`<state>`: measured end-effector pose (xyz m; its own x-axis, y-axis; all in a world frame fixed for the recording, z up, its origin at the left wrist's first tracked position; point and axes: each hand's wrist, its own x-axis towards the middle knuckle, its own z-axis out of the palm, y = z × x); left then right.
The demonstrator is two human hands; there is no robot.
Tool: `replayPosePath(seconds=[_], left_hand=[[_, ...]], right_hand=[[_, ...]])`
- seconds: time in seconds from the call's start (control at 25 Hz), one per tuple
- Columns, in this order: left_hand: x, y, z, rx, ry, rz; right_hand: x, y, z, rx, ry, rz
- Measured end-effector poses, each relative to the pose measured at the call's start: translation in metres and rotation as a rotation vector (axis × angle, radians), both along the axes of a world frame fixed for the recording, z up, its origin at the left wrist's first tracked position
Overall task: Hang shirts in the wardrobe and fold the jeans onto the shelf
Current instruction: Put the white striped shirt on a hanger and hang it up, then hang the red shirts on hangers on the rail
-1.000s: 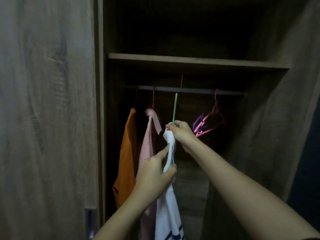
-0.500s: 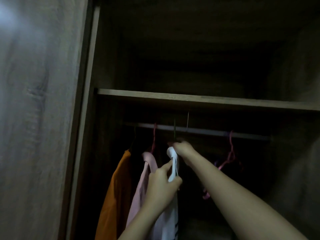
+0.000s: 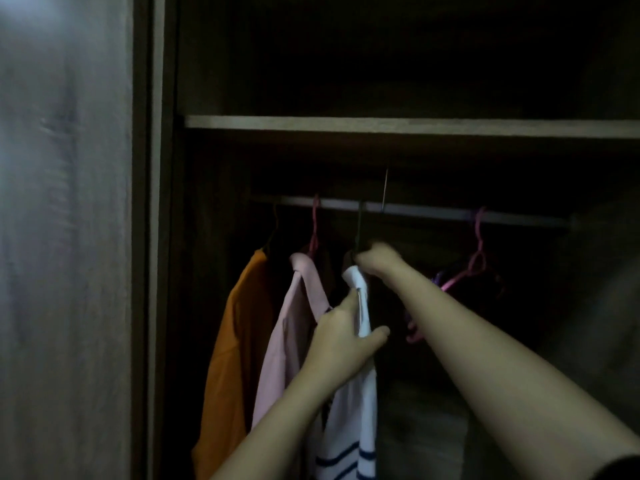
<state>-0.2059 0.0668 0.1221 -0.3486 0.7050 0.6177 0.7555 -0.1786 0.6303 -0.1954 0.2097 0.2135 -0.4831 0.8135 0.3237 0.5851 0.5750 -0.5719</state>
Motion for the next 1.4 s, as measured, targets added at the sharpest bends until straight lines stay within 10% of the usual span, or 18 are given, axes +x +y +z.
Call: replayPosePath(seconds=[0.24, 0.52, 0.92, 1.4], left_hand=[[-0.021, -0.060, -0.007, 0.196, -0.034, 0.193], [-0.084, -0.183, -0.068, 0.373, -0.112, 0.649], [-0.136, -0.429, -0.167, -0.043, -0.154, 1.126], [-0.287, -0.612, -0.256, -0.626, -0.091, 1.114]], right_hand=[[0.022, -0.073, 0.005, 0.367, 0.448, 0.266], [-0.052, -0.185, -0.054, 0.278, 0.404, 0.751], [-0.194, -0.410, -0.201, 0.123, 0.130, 1.285], [-0.300, -0.534, -0.349, -0.067, -0.304, 0.992]])
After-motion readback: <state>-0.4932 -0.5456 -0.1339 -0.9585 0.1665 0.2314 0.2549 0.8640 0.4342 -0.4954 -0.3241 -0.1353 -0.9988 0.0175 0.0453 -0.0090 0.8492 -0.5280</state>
